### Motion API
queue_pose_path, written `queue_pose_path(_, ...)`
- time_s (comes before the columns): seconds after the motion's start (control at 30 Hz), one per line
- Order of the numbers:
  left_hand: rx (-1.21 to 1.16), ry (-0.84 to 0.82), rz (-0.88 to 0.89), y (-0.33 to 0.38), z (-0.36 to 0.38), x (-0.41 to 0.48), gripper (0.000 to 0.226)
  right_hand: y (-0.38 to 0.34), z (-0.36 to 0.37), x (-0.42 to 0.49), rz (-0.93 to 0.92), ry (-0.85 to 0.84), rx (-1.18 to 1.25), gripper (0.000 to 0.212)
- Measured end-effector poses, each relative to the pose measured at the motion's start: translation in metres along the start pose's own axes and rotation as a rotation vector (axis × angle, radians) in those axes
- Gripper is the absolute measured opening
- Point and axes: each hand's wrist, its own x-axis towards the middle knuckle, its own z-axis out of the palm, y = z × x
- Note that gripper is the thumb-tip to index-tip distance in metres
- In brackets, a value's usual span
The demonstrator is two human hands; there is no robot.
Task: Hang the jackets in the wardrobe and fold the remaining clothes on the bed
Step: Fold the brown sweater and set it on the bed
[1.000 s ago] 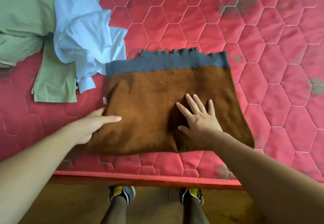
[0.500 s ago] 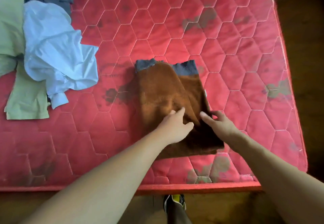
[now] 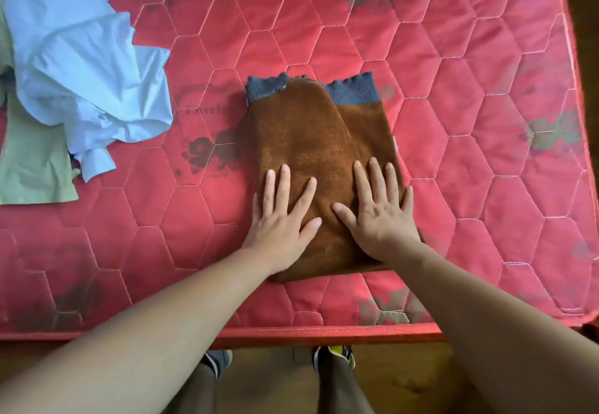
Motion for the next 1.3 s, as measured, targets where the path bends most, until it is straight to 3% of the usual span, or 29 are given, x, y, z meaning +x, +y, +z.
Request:
queue_pose_path(0.1, -0.419, 0.249, -0.053, 0.004, -0.009, -0.005, 0.079, 0.0, -0.013, 0.001, 0.108, 0.118, 0.344, 0.088)
queue_pose_path(0.17, -0.706, 0.377, -0.314, 0.004, -0.016, -0.008, 0.087, -0.005, -0.027, 0.007, 0.278, 0.166, 0.627, 0.09)
queue_pose_path(0.23, -0.942, 0.287, -0.578, 0.0, -0.022, -0.009, 0.092, -0.014, -0.036, 0.012, 0.414, 0.101, 0.712, 0.089)
queue_pose_path(0.27, -0.987, 0.208, -0.628, -0.004, -0.025, -0.01, 0.09, -0.023, -0.038, 0.012, 0.464, 0.063, 0.724, 0.085)
queue_pose_path(0.4, -0.609, 0.081, -0.483, -0.05, -0.065, 0.003, 0.077, -0.07, -0.032, -0.01, 0.659, -0.079, 0.894, 0.06)
queue_pose_path(0.47, -0.377, 0.093, -0.314, -0.08, -0.1, 0.015, 0.072, -0.101, -0.027, -0.027, 0.695, -0.338, 0.942, 0.052)
queue_pose_path(0.53, -0.189, 0.167, -0.172, -0.105, -0.132, 0.029, 0.07, -0.126, -0.025, -0.033, 0.492, -0.581, 0.741, 0.032)
queue_pose_path(0.57, -0.122, 0.223, -0.133, -0.115, -0.144, 0.034, 0.07, -0.133, -0.027, -0.029, 0.296, -0.539, 0.543, 0.025)
queue_pose_path(0.63, -0.004, 0.336, -0.128, -0.122, -0.153, 0.039, 0.068, -0.141, -0.031, -0.013, -0.02, -0.139, 0.182, 0.029)
queue_pose_path(0.7, 0.104, 0.375, -0.185, -0.119, -0.141, 0.029, 0.064, -0.144, -0.04, 0.013, -0.18, 0.231, 0.059, 0.029)
queue_pose_path(0.73, 0.132, 0.36, -0.216, -0.115, -0.125, 0.018, 0.064, -0.143, -0.041, 0.027, -0.215, 0.295, 0.007, 0.036)
queue_pose_path(0.87, 0.236, 0.262, -0.215, -0.118, -0.043, -0.043, 0.07, -0.11, -0.013, 0.049, -0.142, 0.0, -0.275, 0.08)
queue_pose_path(1.0, 0.22, 0.277, -0.148, -0.138, -0.024, -0.049, 0.071, -0.092, 0.009, 0.053, -0.165, -0.07, -0.206, 0.083)
queue_pose_path(1.1, -0.051, 0.348, -0.117, -0.139, -0.032, -0.046, 0.075, -0.088, -0.006, 0.057, -0.148, 0.152, 0.136, 0.079)
queue_pose_path(1.17, -0.383, 0.488, -0.197, -0.142, -0.04, -0.05, 0.081, -0.081, -0.019, 0.064, 0.054, 0.32, 0.456, 0.086)
queue_pose_path(1.23, -0.675, 0.578, -0.417, -0.146, -0.048, -0.053, 0.088, -0.076, -0.033, 0.075, 0.277, 0.282, 0.711, 0.099)
queue_pose_path(1.3, -0.954, 0.526, -0.668, -0.15, -0.055, -0.054, 0.092, -0.075, -0.046, 0.082, 0.432, 0.192, 0.886, 0.089)
